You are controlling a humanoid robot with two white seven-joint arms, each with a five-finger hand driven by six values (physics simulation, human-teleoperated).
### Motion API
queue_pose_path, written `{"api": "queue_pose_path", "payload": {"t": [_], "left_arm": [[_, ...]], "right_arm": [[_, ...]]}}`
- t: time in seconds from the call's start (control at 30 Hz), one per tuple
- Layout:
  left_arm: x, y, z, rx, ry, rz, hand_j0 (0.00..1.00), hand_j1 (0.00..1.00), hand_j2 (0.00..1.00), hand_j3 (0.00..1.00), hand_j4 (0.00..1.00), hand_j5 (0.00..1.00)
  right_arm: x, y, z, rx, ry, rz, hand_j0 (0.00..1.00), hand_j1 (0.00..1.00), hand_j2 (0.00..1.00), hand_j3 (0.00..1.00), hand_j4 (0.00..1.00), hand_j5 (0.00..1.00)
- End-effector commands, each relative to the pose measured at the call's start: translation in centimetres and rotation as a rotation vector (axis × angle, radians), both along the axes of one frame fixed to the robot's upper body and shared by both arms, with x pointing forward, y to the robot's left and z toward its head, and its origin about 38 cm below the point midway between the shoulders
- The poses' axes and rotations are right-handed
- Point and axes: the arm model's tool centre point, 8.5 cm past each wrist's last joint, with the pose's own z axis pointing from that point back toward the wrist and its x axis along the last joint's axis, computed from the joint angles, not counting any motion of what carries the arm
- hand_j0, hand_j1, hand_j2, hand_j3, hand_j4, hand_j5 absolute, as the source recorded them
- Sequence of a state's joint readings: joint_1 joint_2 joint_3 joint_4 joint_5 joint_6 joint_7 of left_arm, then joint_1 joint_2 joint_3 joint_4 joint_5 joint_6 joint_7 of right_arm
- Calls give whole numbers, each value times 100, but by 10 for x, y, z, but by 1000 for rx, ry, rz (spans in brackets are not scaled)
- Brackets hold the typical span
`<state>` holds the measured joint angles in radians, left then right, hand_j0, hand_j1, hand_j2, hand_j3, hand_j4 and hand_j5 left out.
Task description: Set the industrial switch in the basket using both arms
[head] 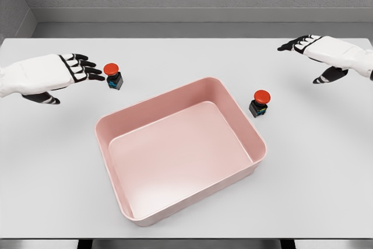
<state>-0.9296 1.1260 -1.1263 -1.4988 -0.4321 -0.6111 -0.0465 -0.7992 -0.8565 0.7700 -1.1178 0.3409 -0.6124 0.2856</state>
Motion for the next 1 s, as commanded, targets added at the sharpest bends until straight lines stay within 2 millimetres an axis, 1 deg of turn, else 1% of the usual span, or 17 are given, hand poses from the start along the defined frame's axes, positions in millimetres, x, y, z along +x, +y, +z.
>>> {"api": "queue_pose_path", "payload": {"t": [0.0,0.07,0.1,0.17,0.2,0.23,0.3,0.37,0.4,0.47,0.53,0.6,0.63,0.7,0.83,0.87,0.97], "left_arm": [[4,-11,1,-16,-12,-21,100,100,100,100,100,100],[6,-13,7,-34,-26,-20,100,100,100,100,100,100],[10,-20,11,-53,-40,-32,100,100,100,100,100,100],[12,-26,12,-70,-42,-40,100,100,100,100,100,100],[12,-27,14,-75,-43,-42,100,100,100,100,100,100],[14,-29,18,-79,-55,-45,100,100,100,100,100,100],[18,-53,12,-112,-47,-92,100,100,100,100,100,100],[22,-61,8,-120,-41,-98,100,100,100,100,100,100],[25,-71,4,-129,-36,-115,100,100,100,100,100,100],[27,-79,5,-135,-40,-129,100,100,100,100,100,100],[40,-85,-5,-147,-24,-110,100,100,100,100,100,100],[50,-88,-9,-153,-18,-91,100,100,100,100,100,100],[53,-85,-11,-149,-15,-77,100,100,100,100,100,100],[63,-90,-28,-124,24,-62,100,100,100,100,100,100],[65,-82,-35,-111,36,-38,100,100,100,100,100,100],[65,-82,-40,-100,48,-37,100,100,100,100,100,100],[69,-80,-43,-101,53,-21,100,100,100,100,100,100]], "right_arm": [[0,1,1,6,-4,3,100,100,100,100,100,100],[0,1,2,5,-4,4,100,100,100,100,100,100],[-1,1,2,5,-4,2,100,100,100,100,100,100],[-1,-1,3,3,-6,0,100,100,100,100,100,100],[-1,1,6,3,-13,8,100,100,100,100,100,100],[-2,9,8,0,-18,33,100,100,100,100,100,100],[-5,8,10,-12,-19,38,100,100,100,100,100,100],[-6,6,8,-32,-8,42,100,100,100,100,100,100],[-4,11,10,-48,-7,57,100,100,100,100,100,100],[-2,24,12,-76,-1,100,100,100,100,100,100,100],[-3,32,13,-93,5,124,100,100,100,100,100,100],[-5,39,9,-126,41,149,100,100,100,100,100,100],[-5,43,7,-128,46,159,100,100,100,100,100,100],[-4,54,7,-140,49,188,100,100,100,100,100,100],[-4,65,1,-152,68,215,100,100,100,100,100,100],[-5,65,0,-153,71,215,100,100,100,100,100,100],[-7,67,-5,-157,81,224,100,100,100,100,100,100]]}}
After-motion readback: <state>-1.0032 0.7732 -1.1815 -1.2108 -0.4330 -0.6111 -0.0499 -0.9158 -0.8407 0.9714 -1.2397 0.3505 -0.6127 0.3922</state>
